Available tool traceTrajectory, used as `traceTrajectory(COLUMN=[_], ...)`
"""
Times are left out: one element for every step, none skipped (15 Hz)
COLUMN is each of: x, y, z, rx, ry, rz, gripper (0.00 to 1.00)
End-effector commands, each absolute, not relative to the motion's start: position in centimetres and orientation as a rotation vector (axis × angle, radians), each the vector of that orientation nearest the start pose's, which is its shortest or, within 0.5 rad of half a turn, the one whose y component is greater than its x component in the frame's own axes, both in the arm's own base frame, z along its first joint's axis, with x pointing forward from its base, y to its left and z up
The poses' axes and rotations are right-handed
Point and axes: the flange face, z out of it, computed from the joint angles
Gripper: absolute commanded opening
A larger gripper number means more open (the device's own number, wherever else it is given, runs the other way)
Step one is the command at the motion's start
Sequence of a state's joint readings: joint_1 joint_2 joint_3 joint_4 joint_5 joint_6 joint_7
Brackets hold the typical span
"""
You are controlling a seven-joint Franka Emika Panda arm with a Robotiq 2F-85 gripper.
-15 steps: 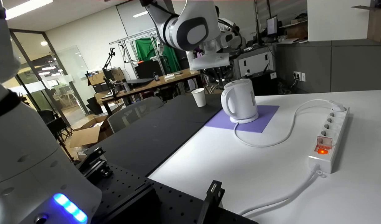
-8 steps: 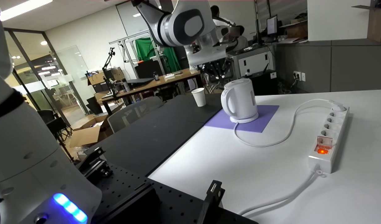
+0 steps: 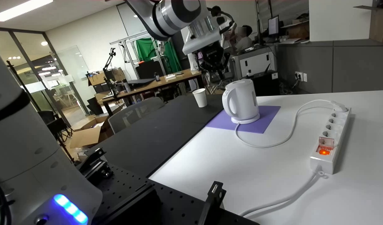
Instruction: Turn on the big switch on the adapter and press the switch on the kettle
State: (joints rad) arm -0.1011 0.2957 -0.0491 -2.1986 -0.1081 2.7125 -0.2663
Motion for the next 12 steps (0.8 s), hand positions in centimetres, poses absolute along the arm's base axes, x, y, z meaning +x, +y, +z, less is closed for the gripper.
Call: traceTrajectory(x=[57.0,57.0,57.0,57.0,57.0,57.0,57.0,57.0,57.0,57.0,57.0,57.0], y=[-7.5,-7.3,-7.2,-7.1,-7.2,-7.3,-7.4,-7.2,-7.2,-7.2,-7.1,-7.1], z=[28.0,28.2,28.3,28.5,28.6,28.8,29.0,27.7,27.7,27.6,27.5,27.4], rx=[-3.248,-3.243,-3.238,-3.234,-3.231,-3.231,-3.227,-3.224,-3.224,-3.223,-3.223,-3.222], ry=[-0.301,-0.299,-0.295,-0.291,-0.287,-0.284,-0.27,-0.332,-0.335,-0.338,-0.34,-0.341], rz=[-0.227,-0.215,-0.21,-0.21,-0.215,-0.218,-0.232,-0.222,-0.223,-0.22,-0.216,-0.214], gripper=[0.33,0.39,0.47,0.54,0.59,0.68,0.73,0.81,0.62,0.68,0.77,0.81])
